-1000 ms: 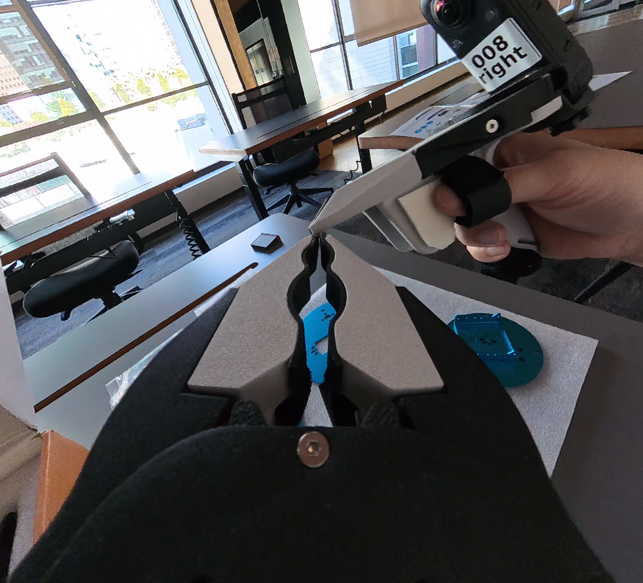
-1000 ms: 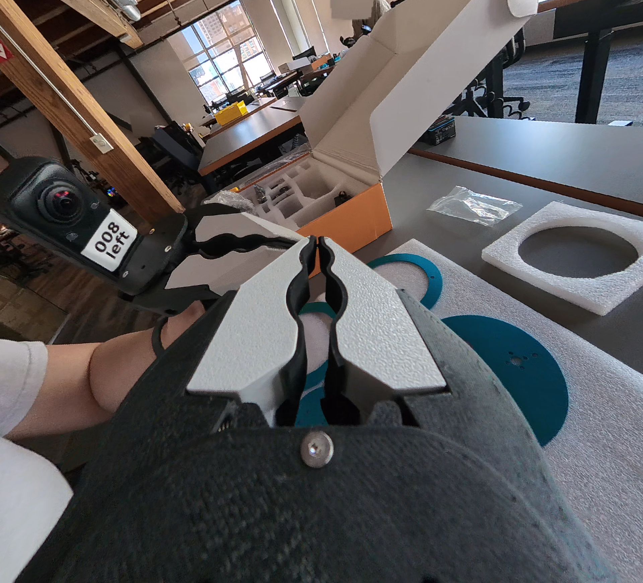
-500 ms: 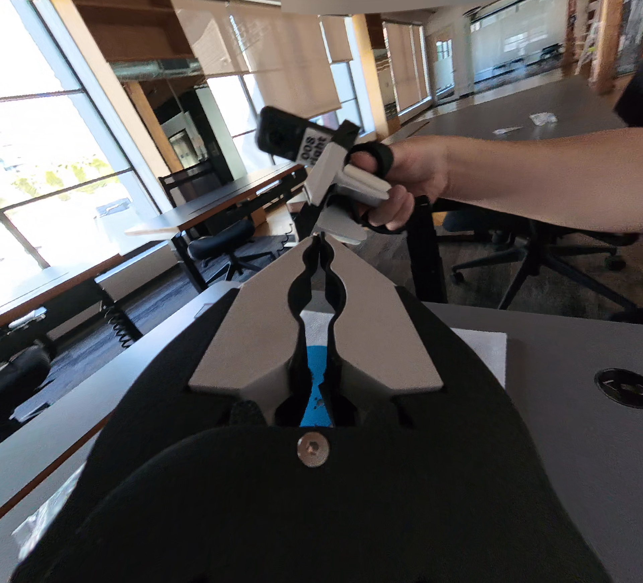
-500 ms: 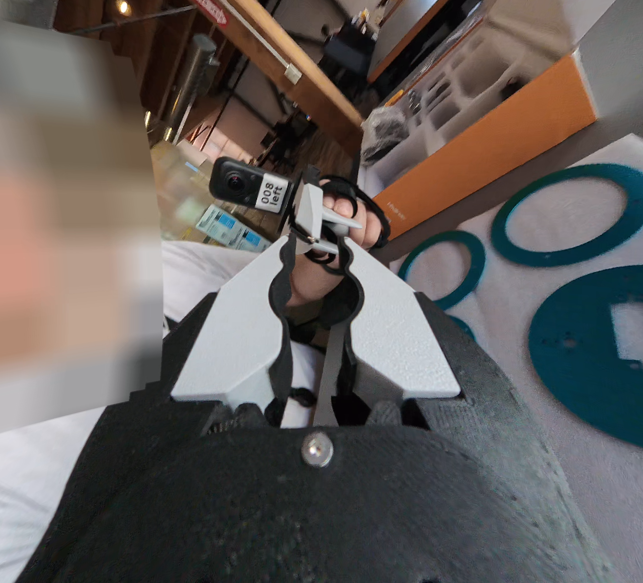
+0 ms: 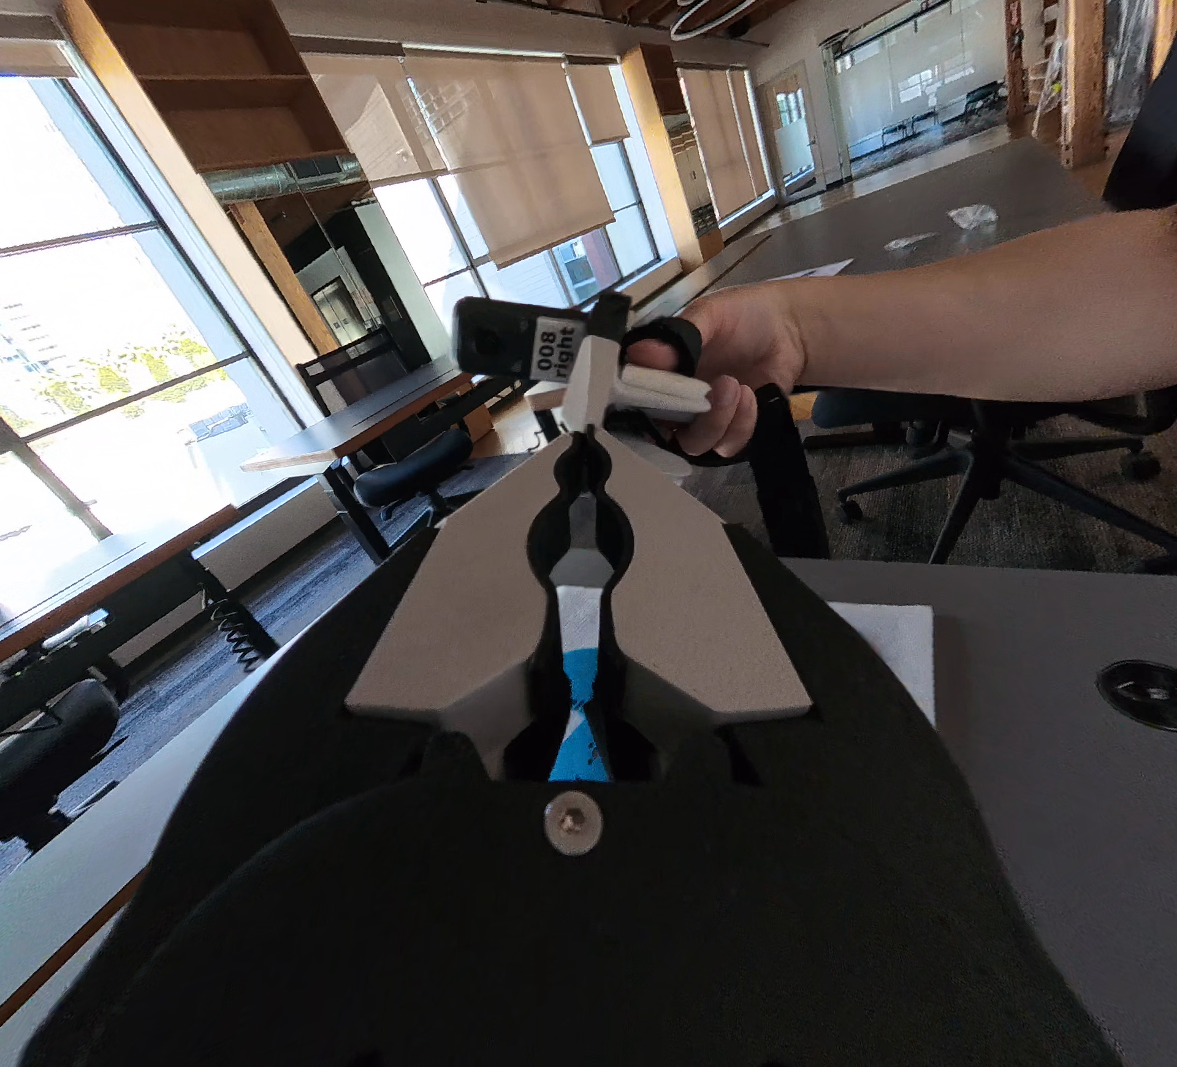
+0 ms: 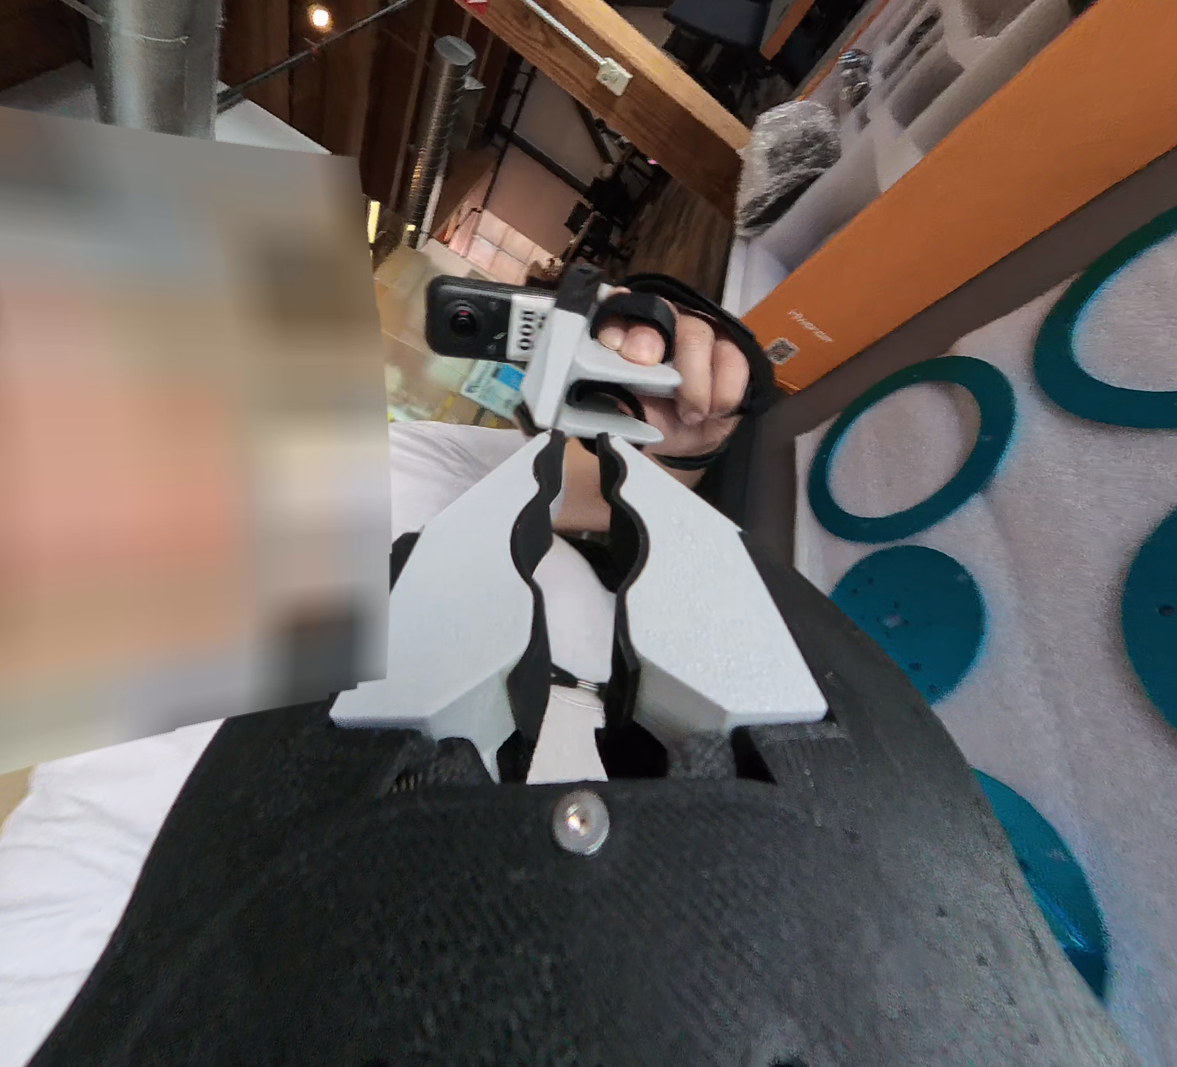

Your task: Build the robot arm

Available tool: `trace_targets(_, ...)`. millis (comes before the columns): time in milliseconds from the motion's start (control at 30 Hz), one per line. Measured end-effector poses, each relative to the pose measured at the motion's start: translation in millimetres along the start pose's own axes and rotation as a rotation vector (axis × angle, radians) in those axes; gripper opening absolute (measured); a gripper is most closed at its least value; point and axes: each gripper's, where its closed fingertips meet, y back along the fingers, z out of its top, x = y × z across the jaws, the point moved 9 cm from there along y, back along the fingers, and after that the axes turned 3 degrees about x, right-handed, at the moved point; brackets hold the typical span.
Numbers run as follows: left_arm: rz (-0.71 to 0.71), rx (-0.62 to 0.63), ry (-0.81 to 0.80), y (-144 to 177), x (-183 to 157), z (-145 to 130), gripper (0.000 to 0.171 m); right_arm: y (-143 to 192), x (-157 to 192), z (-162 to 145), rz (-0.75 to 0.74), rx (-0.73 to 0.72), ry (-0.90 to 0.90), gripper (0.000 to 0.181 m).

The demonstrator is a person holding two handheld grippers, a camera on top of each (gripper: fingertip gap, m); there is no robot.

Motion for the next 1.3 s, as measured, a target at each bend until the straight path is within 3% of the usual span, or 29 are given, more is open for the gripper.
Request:
trace_targets(33,0.024,0.03,-0.008,0.1,3.7,-2.6,0.0,3.6,-6.8,-2.2,-0.043,-0.004,0.013,0.009)
trace_targets(200,0.08,0.133,0.112,-0.8,23.0,-18.9,0.0,38.8,-43.0,-21.4,-0.243,-0.139,0.053,0.005)
trace_targets(333,-0.087,0.277,0.27,-13.8,20.2,-39.1,0.0,64.9,-62.6,-41.6,-0.372,-0.223,0.051,0.004)
trace_targets(533,-0.373,0.632,0.421,-25.2,-2.3,-73.3,0.012,66.4,-41.7,-69.5,-0.585,-0.209,0.265,0.004)
trace_targets(633,-0.38,0.712,0.466,-23.7,-17.5,-78.7,0.018,57.4,-25.5,-88.8,-0.723,-0.144,0.402,0.004)
trace_targets(700,-0.31,0.771,0.435,-19.2,-27.2,-82.2,0.02,53.6,-16.5,-100.6,-0.784,-0.148,0.445,0.005)
trace_targets(867,-0.443,0.859,0.315,-26.1,-49.5,-95.0,0.031,49.5,-1.4,-122.1,-0.713,-0.222,0.446,0.005)
trace_targets(1200,-0.67,0.945,0.197,-47.5,-50.0,-105.6,0.021,55.5,9.1,-146.2,-0.671,-0.241,0.408,0.006)
trace_targets(1300,-0.674,0.961,0.151,-50.2,-49.1,-110.3,0.013,55.3,11.4,-150.8,-0.667,-0.232,0.407,0.006)
